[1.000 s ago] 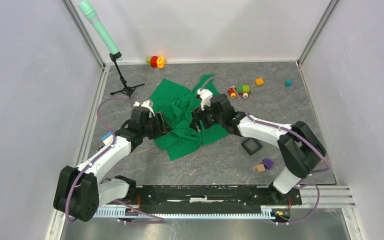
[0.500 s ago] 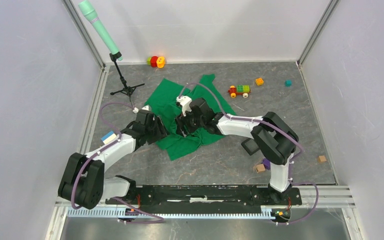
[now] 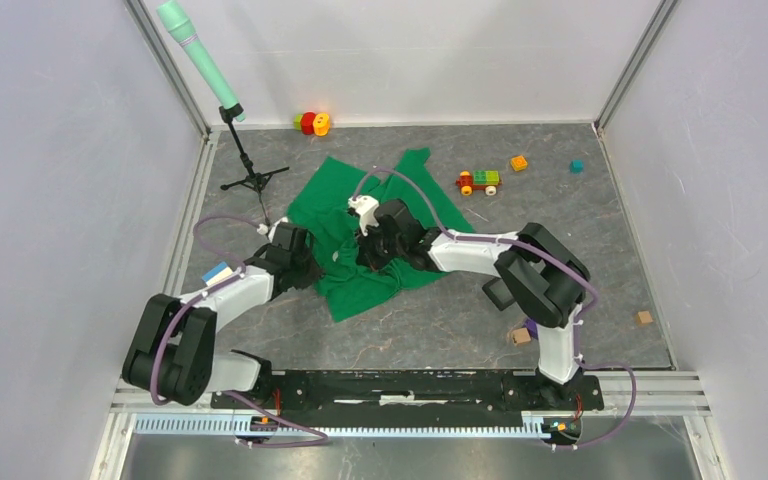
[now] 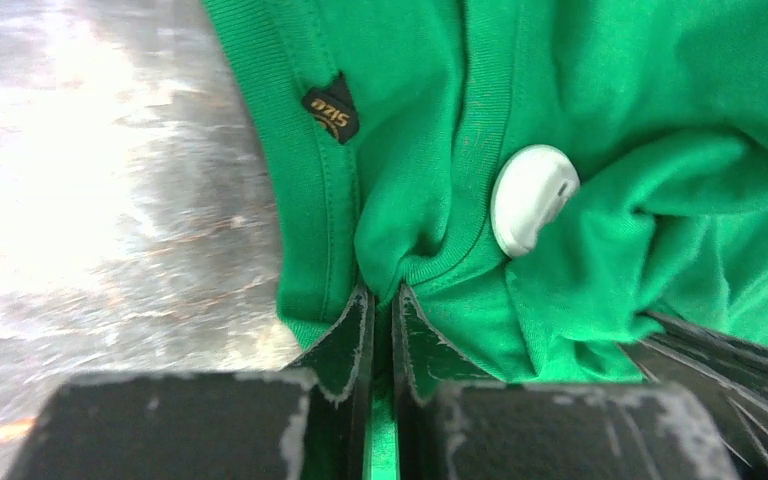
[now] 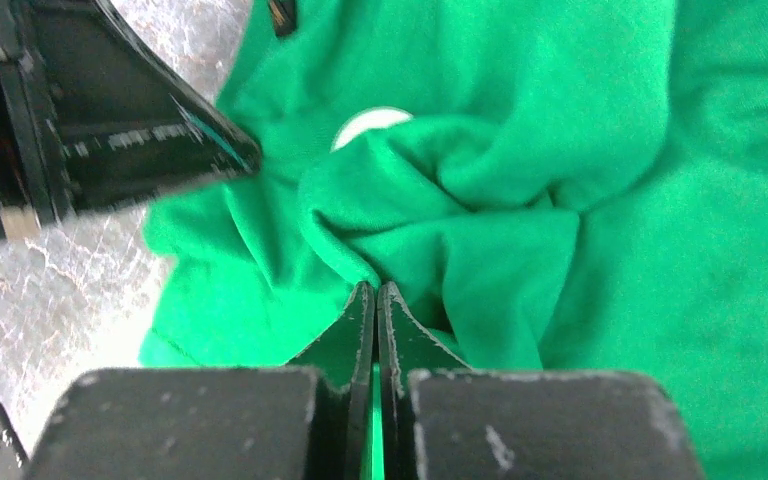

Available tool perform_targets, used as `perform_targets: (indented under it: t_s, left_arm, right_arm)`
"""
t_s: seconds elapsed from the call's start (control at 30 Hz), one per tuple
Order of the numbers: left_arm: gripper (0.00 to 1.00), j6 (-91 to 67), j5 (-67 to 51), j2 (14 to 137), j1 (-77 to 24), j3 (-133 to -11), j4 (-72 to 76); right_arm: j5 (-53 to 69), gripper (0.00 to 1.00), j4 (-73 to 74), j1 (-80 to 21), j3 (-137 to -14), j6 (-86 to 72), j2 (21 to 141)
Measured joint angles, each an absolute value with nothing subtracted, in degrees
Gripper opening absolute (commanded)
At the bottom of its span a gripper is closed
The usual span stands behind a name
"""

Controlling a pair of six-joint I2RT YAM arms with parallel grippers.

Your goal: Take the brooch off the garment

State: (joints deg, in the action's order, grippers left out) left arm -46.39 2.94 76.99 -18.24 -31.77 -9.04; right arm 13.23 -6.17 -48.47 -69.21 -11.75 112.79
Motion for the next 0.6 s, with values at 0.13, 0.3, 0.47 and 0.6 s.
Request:
perform_targets:
  t_s: [0.13,0.3,0.47,0.6]
  left_arm:
    - [0.02,-48.88,8.29,71.66,-17.69,-29.43,-12.1]
    - [0.04,-51.72,12.69,65.52,-17.23,-28.4,-15.68]
    - [0.43,-51.33,12.75,62.52,-17.54,-28.4,-16.1]
    - [0.74,-47.03,12.88,62.59,-17.21,-28.86,-18.28]
  right_arm:
    - [13.02,0.0,-7.11,-46.92,-63.24,-13.37,107.72]
    - [13.26,0.0,-8.62,-42.57,-54.5,-17.12,99.98]
    - [15.4,0.0,-10.48,-43.03,-48.49,-19.35,96.36]
    - [15.55,0.0,-10.0,-42.83,-45.78,-19.73,96.07]
